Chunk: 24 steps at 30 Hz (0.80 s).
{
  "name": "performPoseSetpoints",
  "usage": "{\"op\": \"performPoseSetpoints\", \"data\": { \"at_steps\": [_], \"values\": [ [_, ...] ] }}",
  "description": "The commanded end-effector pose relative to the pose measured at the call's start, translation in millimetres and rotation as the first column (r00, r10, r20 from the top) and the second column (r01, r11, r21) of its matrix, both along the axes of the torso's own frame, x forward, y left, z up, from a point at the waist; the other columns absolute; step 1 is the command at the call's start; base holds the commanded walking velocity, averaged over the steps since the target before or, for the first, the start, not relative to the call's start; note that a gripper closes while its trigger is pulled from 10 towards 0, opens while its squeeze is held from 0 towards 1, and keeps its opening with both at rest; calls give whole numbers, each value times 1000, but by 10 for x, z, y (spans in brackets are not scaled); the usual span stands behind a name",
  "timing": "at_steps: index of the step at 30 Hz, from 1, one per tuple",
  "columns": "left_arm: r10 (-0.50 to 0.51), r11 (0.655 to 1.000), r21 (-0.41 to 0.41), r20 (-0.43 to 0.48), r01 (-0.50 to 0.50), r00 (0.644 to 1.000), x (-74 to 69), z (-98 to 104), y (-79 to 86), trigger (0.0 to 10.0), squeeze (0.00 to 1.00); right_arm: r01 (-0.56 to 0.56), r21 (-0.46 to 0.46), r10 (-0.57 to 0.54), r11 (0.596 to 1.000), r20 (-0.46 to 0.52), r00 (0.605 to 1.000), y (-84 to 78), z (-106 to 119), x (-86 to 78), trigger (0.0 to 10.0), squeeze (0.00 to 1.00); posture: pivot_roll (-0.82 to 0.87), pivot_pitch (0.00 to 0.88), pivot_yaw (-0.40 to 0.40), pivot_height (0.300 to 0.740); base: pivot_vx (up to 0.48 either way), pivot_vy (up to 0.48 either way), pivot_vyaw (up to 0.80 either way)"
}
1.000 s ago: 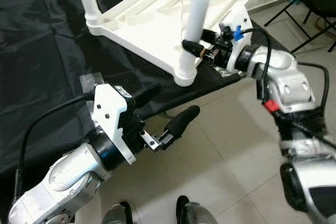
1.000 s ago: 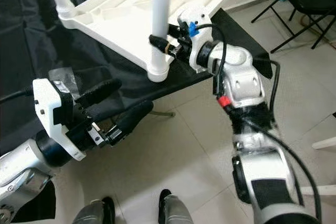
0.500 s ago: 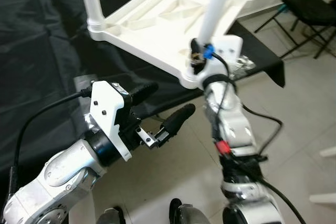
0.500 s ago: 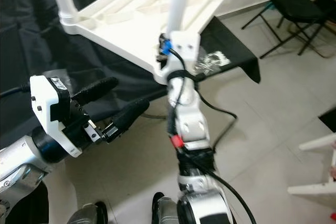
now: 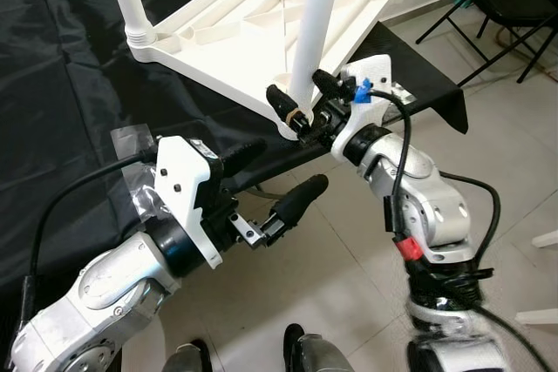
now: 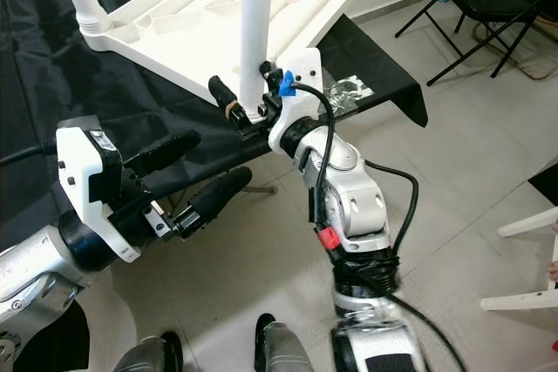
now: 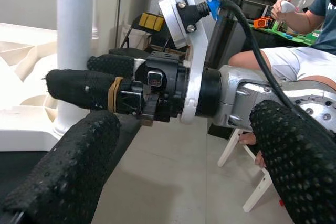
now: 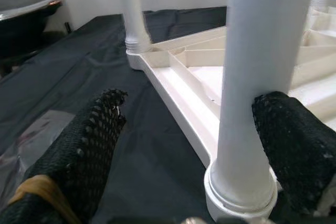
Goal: Building children table
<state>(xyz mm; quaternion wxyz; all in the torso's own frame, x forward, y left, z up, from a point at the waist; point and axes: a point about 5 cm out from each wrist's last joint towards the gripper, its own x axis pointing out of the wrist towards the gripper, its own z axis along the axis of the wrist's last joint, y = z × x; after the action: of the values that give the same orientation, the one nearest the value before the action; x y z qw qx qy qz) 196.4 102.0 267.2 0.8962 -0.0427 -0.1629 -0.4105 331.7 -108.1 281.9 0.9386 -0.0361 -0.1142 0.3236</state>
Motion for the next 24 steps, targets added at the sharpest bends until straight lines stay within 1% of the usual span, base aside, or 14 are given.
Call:
{"op": "performPoseSetpoints", "data": {
  "at_steps": [1, 3, 5, 7, 9, 10, 12, 13, 14, 15, 16, 17, 19, 24],
  "values": [
    [-22, 1000, -6, -5, 22, 1000, -48, -9, -37, 10000, 0, -19, -55, 22, 998, 62, 998, -128, 134, 82, 10000, 1000, 43, 318, -68, 740, 0, 0, 0],
    [-22, 1000, -6, -5, 22, 1000, -48, -9, -37, 10000, 0, -19, -55, 22, 998, 62, 998, -128, 134, 82, 10000, 1000, 43, 318, -68, 740, 0, 0, 0],
    [-24, 1000, -10, -6, 24, 1000, -54, -7, -45, 10000, 0, -18, -92, 28, 996, 101, 995, -242, 302, 221, 10000, 1000, 50, 320, -69, 740, 0, 0, 0],
    [-24, 1000, -10, -6, 24, 1000, -54, -7, -45, 10000, 0, -18, -92, 28, 996, 101, 995, -242, 302, 221, 10000, 1000, 50, 320, -69, 740, 0, 0, 0],
    [-24, 1000, -10, -6, 24, 1000, -56, -6, -45, 10000, 0, 11, -103, 2, 995, 125, 992, -277, 383, 293, 10000, 1000, 50, 320, -69, 740, 0, 0, 0],
    [-23, 1000, -9, -6, 23, 1000, -61, -2, -44, 10000, 0, 33, -104, -18, 994, 147, 989, -295, 483, 371, 10000, 1000, 61, 322, -69, 740, 0, 0, 0],
    [-23, 1000, -9, -6, 23, 1000, -61, -2, -44, 10000, 0, 33, -104, -18, 994, 147, 989, -295, 483, 371, 10000, 1000, 61, 322, -69, 740, 0, 0, 0],
    [-21, 1000, -9, -6, 21, 1000, -67, 1, -42, 10000, 0, 19, -106, -3, 994, 147, 989, -284, 548, 419, 10000, 863, 62, 324, -68, 740, 0, 0, 0],
    [-21, 1000, -9, -6, 21, 1000, -67, 1, -42, 10000, 0, 19, -106, -3, 994, 147, 989, -284, 548, 419, 10000, 863, 62, 324, -68, 740, 0, 0, 0],
    [-21, 1000, -8, -7, 21, 1000, -75, 5, -44, 10000, 0, -33, -111, 49, 993, 138, 989, -230, 579, 446, 10000, 0, 67, 329, -67, 740, 0, 0, 0],
    [-21, 1000, -8, -7, 21, 1000, -75, 5, -44, 10000, 0, -33, -111, 49, 993, 138, 989, -230, 579, 446, 10000, 0, 67, 329, -67, 740, 0, 0, 0],
    [-22, 1000, -8, -8, 22, 1000, -84, 7, -46, 10000, 0, -81, -120, 97, 989, 126, 987, -194, 591, 467, 0, 0, 66, 330, -68, 740, 0, 0, 0],
    [-23, 1000, -7, -11, 23, 1000, -98, 7, -50, 10000, 0, -129, -140, 145, 982, 111, 983, -171, 592, 481, 0, 0, 74, 336, -68, 740, 0, 0, 0],
    [-18, 1000, -5, -13, 18, 1000, -111, 7, -48, 10000, 0, -134, -188, 155, 973, 102, 983, -243, 628, 518, 0, 0, 75, 343, -74, 740, 0, 0, 0]
  ]
}}
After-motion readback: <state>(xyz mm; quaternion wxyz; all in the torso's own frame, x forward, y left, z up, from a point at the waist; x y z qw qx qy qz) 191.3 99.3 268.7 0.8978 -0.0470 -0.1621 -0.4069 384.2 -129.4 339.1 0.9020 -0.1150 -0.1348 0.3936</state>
